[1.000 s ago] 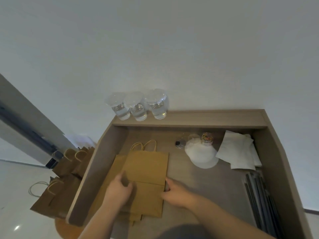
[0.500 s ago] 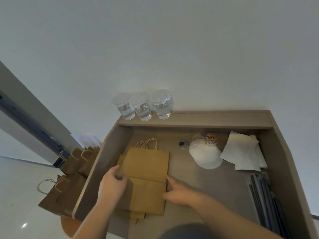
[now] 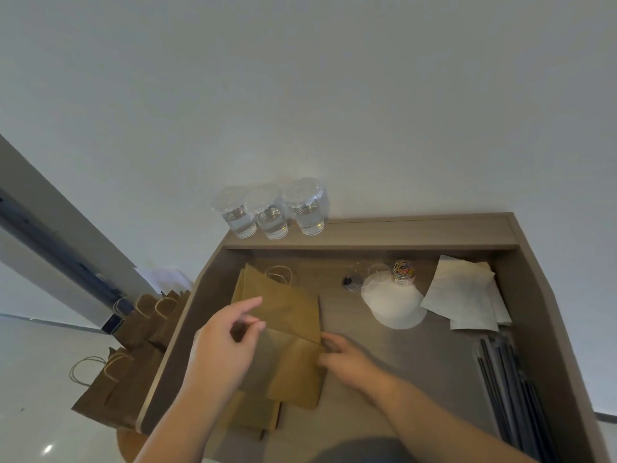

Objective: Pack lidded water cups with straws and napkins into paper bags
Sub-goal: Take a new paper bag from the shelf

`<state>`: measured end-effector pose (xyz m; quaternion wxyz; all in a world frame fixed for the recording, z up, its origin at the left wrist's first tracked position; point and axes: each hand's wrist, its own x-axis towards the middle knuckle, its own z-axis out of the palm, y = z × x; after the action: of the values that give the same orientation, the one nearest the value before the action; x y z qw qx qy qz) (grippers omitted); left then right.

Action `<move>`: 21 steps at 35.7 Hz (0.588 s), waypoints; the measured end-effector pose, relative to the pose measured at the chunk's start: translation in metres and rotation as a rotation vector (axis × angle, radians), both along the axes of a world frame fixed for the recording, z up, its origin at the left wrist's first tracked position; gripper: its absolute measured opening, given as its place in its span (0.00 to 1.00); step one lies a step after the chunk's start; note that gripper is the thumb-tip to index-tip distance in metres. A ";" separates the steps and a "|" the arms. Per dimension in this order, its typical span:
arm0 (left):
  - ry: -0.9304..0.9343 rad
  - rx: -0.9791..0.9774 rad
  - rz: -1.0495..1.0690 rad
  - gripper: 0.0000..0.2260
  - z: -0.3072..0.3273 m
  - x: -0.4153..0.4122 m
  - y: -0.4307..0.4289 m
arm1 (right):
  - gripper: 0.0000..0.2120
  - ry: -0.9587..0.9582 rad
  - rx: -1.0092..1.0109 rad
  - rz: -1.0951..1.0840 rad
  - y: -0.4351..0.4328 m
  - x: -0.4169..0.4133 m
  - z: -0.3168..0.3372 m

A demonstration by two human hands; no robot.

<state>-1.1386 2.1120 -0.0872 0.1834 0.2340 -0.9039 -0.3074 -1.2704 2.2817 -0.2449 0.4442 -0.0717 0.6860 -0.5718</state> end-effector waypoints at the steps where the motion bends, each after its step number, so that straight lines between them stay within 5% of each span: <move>1: 0.020 -0.010 -0.032 0.20 0.004 0.001 0.007 | 0.31 -0.037 -0.022 -0.060 0.003 -0.002 0.005; 8: 0.112 0.023 -0.256 0.19 0.013 0.009 0.043 | 0.13 -0.297 -0.358 -0.301 0.027 -0.018 0.035; 17: 0.230 0.096 -0.343 0.09 0.016 0.015 0.044 | 0.26 -0.151 -0.396 -0.205 0.075 -0.048 0.066; 21: 0.189 0.107 -0.339 0.08 0.015 0.011 0.048 | 0.17 -0.005 -0.308 -0.259 0.089 -0.050 0.081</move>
<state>-1.1271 2.1600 -0.0723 0.2005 0.0580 -0.8915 -0.4020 -1.3202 2.3708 -0.1634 0.3524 -0.0489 0.5928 -0.7225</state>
